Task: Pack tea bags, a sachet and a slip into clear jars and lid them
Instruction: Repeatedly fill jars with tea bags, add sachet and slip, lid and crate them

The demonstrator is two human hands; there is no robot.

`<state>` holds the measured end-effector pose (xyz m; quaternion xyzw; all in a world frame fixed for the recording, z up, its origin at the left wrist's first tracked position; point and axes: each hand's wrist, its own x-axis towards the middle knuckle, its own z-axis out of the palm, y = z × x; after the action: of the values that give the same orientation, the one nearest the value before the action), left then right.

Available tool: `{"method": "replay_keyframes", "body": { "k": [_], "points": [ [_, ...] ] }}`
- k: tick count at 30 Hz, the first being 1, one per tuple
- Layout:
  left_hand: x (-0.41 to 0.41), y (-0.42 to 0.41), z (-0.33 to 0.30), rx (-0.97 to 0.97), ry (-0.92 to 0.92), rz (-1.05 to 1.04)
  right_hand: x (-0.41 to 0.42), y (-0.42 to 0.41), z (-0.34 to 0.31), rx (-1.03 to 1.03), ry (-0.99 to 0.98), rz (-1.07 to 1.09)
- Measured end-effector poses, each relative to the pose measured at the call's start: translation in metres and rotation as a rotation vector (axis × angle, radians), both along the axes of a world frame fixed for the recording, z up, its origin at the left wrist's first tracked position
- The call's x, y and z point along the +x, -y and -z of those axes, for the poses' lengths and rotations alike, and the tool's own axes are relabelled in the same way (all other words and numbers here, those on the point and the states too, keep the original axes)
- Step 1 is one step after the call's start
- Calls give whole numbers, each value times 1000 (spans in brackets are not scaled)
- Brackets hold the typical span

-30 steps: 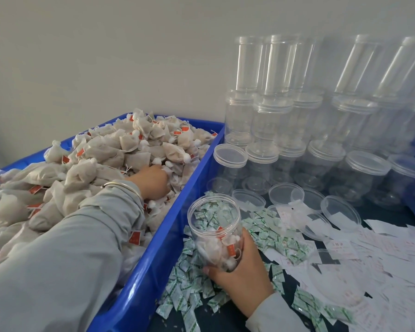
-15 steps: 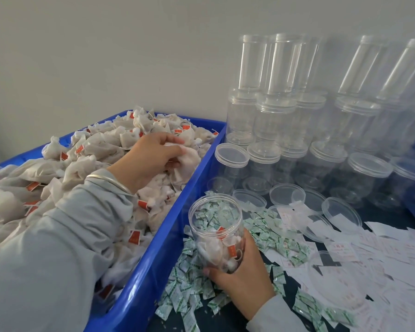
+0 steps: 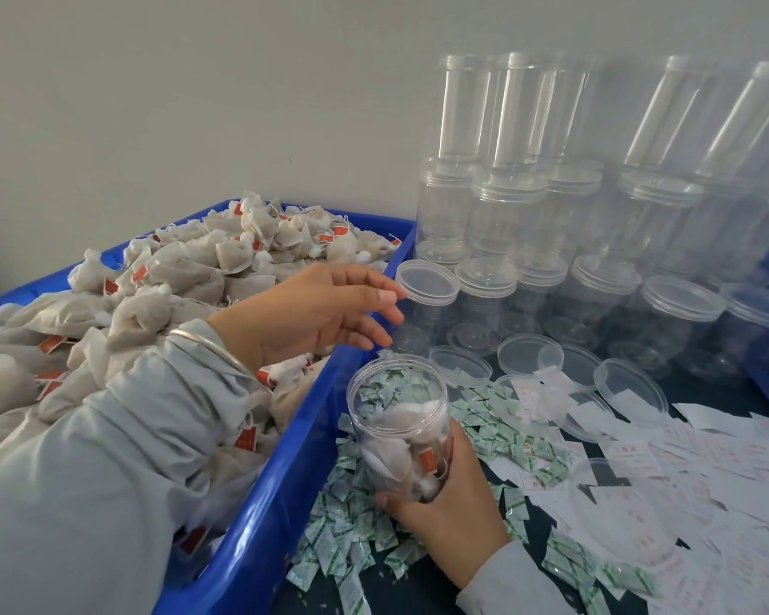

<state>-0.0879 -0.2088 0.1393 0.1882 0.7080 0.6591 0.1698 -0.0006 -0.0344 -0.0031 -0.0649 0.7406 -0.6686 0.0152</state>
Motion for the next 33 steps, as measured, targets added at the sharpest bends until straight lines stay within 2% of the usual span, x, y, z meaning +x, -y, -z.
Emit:
{"method": "replay_keyframes", "body": {
  "k": [3,4,5,7,8,9,12,14,17,23,28,33],
  "points": [
    [-11,7,3,-23,-36,-182,0,-1,2,-14,23,7],
    [-17,10,7,-121,-114,-280,0,-1,3,-21,32,10],
    [-22,14,11,-333,-255,-380,0,0,2,-12,32,14],
    [-31,24,22,-895,-495,-470,1,0,1,-5,26,21],
    [-33,28,27,-1115,-487,-429,1,0,0,-18,24,23],
    [-34,31,31,-1272,-404,-350,2,0,-2,-24,21,14],
    [-33,28,41,-1536,-238,-79,3,1,-6,-35,27,-5],
    [-34,22,44,-1601,-263,-28,3,2,-7,-42,32,-9],
    [-34,19,46,-1646,-314,-74,2,1,-6,-41,51,-17],
    [-37,21,45,-1485,-291,-189,3,0,-3,61,27,24],
    [-43,22,47,-1530,-244,-209,2,0,-2,62,23,18],
    [-46,28,47,-1477,-253,-323,0,-1,2,42,35,6]
  ]
}}
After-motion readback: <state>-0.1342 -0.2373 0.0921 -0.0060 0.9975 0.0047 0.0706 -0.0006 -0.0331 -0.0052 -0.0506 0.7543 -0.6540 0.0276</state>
